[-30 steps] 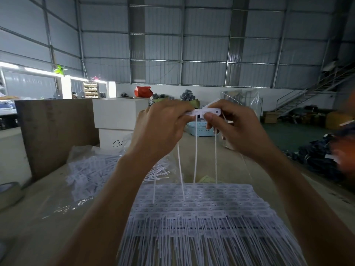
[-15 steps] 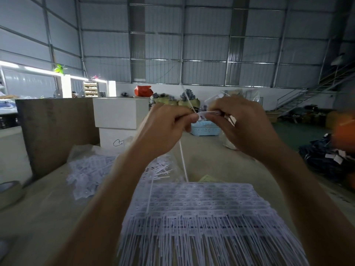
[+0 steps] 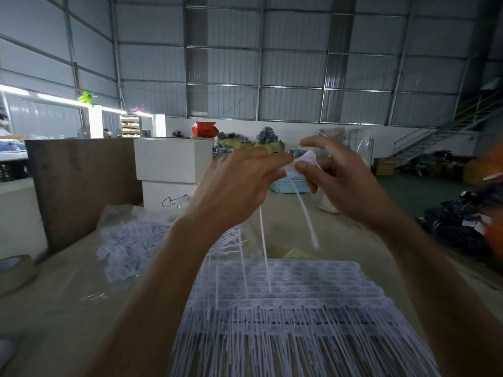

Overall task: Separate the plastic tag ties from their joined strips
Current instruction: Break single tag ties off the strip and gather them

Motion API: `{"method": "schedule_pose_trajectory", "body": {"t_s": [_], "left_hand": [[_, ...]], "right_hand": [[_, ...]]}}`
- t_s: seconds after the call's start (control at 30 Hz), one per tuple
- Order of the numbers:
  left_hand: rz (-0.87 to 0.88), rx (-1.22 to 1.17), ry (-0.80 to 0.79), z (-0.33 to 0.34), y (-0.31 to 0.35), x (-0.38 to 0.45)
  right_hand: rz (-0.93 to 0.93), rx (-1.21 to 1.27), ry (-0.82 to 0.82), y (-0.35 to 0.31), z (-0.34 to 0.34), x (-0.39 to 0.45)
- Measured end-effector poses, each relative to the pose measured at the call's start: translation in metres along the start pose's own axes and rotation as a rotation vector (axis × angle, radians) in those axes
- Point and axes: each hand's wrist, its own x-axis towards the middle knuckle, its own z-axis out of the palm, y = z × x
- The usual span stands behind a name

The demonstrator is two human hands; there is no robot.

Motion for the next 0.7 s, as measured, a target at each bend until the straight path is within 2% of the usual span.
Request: {"method": "schedule_pose_trajectory", "body": {"t_s": [0.13,0.27,0.43,0.57,0.7], "left_hand": [[0.066,0.118,-0.026,0.001,0.003,0.001],[0.037,0.057,-0.009,0.005,0.001,0.0],[-0.075,-0.094,0.015,0.009,-0.002,0.002],[-0.059,-0.136,0.042,0.011,-0.001,0.003],[-0.016,-0.13,0.05,0.012,-0.003,0.003]], "right_hand": [[-0.054,-0.113,-0.081,-0.001,-0.004,0.0],[-0.015,-0.129,-0.079,0.001,-0.001,-0.001],[0.103,0.084,-0.059,-0.002,0.002,-0.001],[0.095,0.178,-0.1,-0.009,0.002,-0.003],[0.163,0.245,-0.161,-0.01,0.004,-0.004]]}}
